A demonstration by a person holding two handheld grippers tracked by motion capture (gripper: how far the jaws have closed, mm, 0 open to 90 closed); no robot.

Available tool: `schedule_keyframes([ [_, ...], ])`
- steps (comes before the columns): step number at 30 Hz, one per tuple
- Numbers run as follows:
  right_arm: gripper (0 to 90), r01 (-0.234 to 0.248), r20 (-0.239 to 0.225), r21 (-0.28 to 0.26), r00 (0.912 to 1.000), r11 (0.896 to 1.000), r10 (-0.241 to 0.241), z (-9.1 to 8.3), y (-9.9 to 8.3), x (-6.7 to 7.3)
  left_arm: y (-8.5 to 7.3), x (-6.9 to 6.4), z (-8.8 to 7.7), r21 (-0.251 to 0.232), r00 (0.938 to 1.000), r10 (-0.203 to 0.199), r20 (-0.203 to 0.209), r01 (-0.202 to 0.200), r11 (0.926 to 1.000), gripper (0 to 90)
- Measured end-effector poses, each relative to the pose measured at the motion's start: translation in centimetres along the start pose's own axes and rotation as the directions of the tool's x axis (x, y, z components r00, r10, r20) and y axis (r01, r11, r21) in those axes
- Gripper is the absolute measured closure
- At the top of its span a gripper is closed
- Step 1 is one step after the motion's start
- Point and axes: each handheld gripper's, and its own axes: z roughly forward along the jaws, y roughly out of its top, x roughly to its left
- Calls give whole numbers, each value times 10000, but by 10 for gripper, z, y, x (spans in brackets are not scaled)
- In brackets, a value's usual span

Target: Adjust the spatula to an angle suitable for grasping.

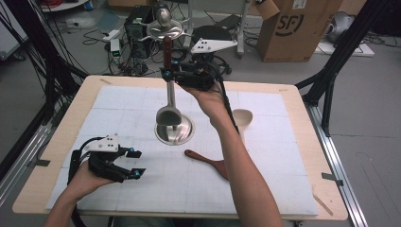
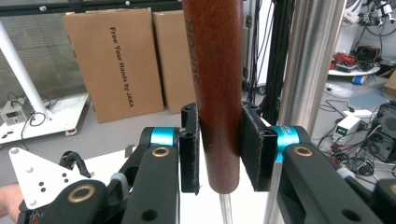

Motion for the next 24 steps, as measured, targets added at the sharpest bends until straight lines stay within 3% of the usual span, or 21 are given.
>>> schedule_keyframes([
  [24,628,-91,-343,-213,9994,9997,84,-10,1,-2,0,2,-1,-50,10000,-19,-44,19,10000,336],
])
